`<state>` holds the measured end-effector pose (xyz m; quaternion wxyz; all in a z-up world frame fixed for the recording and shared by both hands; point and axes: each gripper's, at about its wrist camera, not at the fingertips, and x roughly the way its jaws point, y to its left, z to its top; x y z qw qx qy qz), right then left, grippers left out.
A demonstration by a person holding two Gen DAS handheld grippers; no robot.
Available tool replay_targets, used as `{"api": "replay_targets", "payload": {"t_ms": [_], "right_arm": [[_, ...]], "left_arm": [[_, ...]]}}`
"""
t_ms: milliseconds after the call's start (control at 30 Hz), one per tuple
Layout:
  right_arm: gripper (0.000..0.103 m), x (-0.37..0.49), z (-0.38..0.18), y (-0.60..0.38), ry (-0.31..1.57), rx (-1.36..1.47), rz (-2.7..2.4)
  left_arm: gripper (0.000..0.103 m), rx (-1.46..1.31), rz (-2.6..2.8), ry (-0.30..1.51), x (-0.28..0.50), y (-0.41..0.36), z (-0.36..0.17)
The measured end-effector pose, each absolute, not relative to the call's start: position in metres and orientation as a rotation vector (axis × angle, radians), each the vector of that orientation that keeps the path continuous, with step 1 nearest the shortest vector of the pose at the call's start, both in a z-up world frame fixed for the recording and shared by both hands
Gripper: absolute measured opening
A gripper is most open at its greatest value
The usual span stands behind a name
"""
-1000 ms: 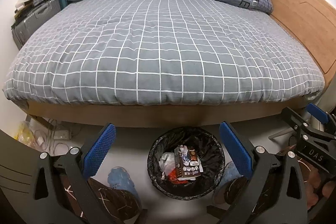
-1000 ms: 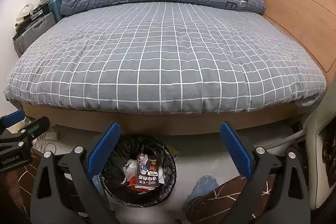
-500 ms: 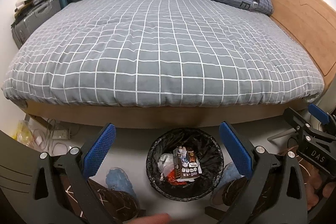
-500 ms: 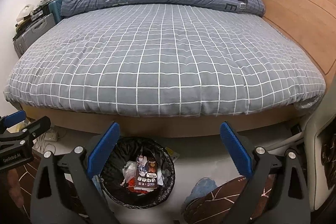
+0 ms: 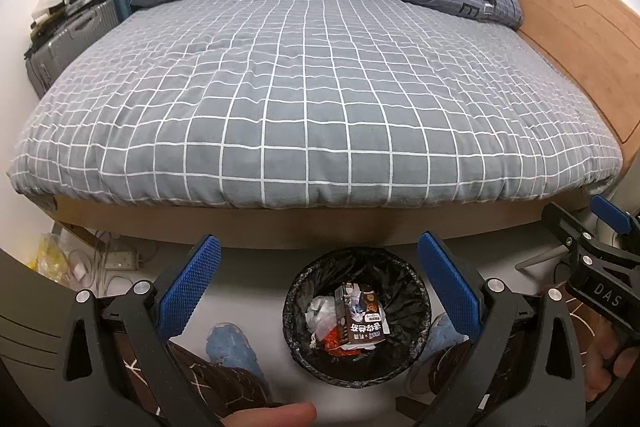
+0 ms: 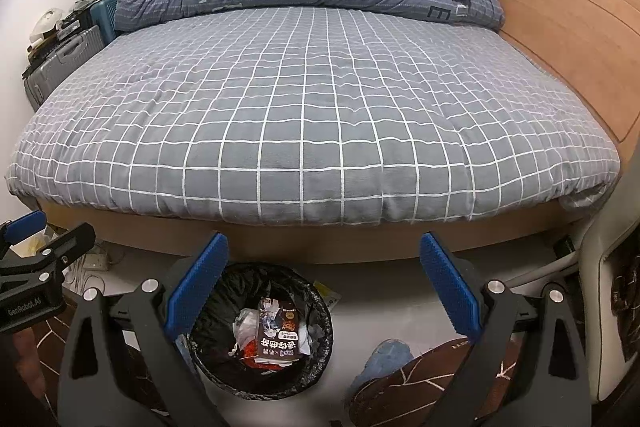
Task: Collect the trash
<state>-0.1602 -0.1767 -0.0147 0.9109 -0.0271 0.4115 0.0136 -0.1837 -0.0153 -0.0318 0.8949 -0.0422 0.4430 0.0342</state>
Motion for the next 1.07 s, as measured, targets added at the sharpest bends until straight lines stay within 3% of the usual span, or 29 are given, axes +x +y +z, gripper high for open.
{"api": "replay_targets", "payload": {"t_ms": [1067], "right_arm": [[0.093, -0.1654, -0.0112, -0.1769, 0.821, -0.016, 0.004]], "left_arm": [[0.097, -0.084, 0.070, 0.897, -0.1837, -0.0111, -0.0243]]}}
